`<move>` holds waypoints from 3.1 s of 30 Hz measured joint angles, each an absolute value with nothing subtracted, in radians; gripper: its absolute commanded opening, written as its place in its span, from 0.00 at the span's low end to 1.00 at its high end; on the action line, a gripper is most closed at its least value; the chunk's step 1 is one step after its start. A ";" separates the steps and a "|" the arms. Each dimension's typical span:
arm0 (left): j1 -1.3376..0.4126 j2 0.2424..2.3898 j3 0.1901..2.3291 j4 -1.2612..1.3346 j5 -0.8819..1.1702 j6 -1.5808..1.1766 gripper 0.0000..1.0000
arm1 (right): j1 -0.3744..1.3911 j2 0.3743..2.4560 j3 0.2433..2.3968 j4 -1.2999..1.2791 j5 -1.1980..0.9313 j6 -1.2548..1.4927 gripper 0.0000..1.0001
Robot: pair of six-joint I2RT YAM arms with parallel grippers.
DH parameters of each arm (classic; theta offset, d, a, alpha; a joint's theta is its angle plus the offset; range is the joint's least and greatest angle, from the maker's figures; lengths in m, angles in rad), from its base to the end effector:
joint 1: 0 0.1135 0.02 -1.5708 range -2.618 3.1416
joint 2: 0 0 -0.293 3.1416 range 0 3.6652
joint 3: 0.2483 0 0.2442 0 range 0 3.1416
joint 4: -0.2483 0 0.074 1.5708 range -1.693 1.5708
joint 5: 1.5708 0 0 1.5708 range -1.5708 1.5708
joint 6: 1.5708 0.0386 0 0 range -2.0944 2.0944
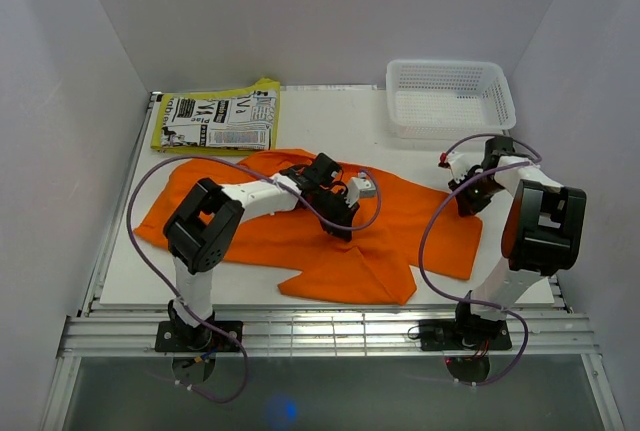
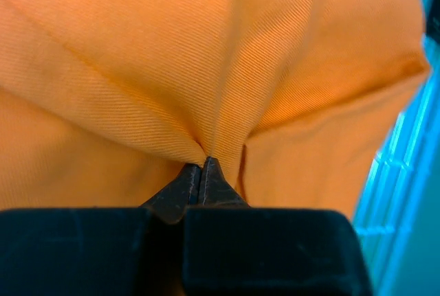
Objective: Fold and stack the trousers
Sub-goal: Flatten the trousers out
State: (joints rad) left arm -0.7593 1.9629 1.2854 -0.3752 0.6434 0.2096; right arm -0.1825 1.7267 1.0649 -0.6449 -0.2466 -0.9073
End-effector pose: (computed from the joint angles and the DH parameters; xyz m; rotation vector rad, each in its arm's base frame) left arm 0.2785 -0.2963 0.1915 1.4322 2.2219 -1.0341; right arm 0.3146 -0.0485 0.1973 -1.0311 2.5903 0.1035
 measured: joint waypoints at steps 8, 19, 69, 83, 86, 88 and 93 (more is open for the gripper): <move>-0.743 1.636 1.105 -0.588 0.706 0.422 0.00 | -0.181 1.650 1.182 -0.742 -0.249 -0.906 0.08; -0.710 1.471 0.868 -0.741 0.648 0.608 0.00 | -0.135 1.606 1.694 -0.781 -0.241 -0.878 0.08; 0.048 1.374 0.971 -0.522 0.606 -0.004 0.91 | 0.574 1.542 1.109 -0.826 -0.381 -0.585 0.52; 0.049 1.295 0.916 -0.544 0.564 0.065 0.91 | 0.674 1.645 0.981 -0.669 -0.248 -0.535 0.40; 0.049 1.296 0.915 -0.540 0.560 0.076 0.89 | 0.674 1.645 0.978 -0.651 -0.229 -0.542 0.08; 0.049 1.296 0.910 -0.537 0.557 0.087 0.87 | 0.672 1.641 0.978 -0.653 -0.223 -0.533 0.08; 0.049 1.297 0.877 -0.534 0.524 0.136 0.80 | 0.631 1.527 0.986 -0.709 -0.187 -0.557 0.08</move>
